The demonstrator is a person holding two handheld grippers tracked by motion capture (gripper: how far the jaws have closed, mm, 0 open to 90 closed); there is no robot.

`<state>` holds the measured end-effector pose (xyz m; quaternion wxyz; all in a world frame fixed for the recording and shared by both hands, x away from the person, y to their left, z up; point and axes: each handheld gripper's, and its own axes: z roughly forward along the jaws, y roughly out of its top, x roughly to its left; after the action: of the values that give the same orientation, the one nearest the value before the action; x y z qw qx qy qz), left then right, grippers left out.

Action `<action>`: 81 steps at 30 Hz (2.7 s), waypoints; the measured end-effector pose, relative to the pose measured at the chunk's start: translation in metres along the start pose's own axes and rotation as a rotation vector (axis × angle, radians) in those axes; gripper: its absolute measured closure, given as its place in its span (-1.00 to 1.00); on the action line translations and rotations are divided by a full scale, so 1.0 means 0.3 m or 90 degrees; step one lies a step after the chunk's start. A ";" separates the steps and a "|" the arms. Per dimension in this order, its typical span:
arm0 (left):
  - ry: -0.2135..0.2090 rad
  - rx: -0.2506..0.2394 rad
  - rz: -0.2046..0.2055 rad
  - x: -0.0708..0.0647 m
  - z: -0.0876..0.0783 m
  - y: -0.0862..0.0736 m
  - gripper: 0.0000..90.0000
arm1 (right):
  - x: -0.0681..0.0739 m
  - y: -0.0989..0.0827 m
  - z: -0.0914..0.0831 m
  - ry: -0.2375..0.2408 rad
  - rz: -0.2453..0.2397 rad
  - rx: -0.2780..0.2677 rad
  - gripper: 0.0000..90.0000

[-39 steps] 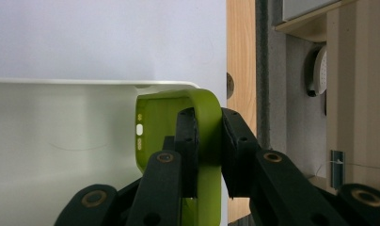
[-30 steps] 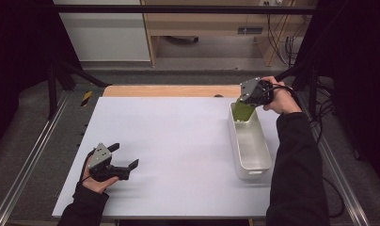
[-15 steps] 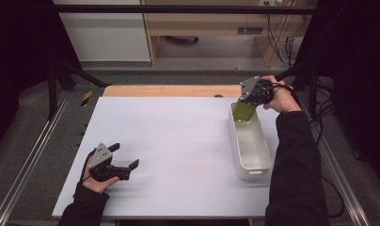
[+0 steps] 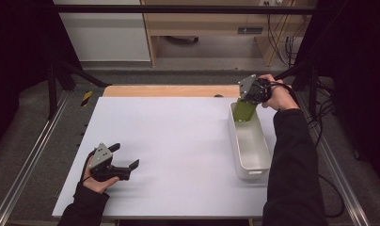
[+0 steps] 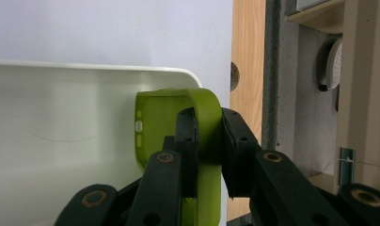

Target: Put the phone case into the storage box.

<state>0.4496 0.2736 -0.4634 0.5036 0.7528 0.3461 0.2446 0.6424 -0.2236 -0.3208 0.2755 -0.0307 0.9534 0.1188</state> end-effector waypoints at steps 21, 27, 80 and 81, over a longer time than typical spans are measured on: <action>0.000 0.001 0.000 0.000 0.001 -0.002 -1.00 | -0.017 0.029 0.025 0.003 -0.021 0.004 0.74; -0.001 0.002 0.000 0.000 0.002 -0.003 -1.00 | -0.021 0.032 0.036 0.004 -0.023 0.012 0.74; -0.001 0.001 0.001 -0.002 -0.001 -0.001 -1.00 | -0.018 0.030 -0.003 -0.045 0.038 -0.035 -0.24; -0.001 0.002 0.001 -0.002 -0.001 -0.001 -1.00 | -0.018 0.030 -0.010 -0.046 0.048 -0.039 -0.29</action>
<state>0.4490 0.2733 -0.4636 0.5028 0.7540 0.3454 0.2437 0.6442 -0.2155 -0.3137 0.3042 0.0010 0.9391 0.1596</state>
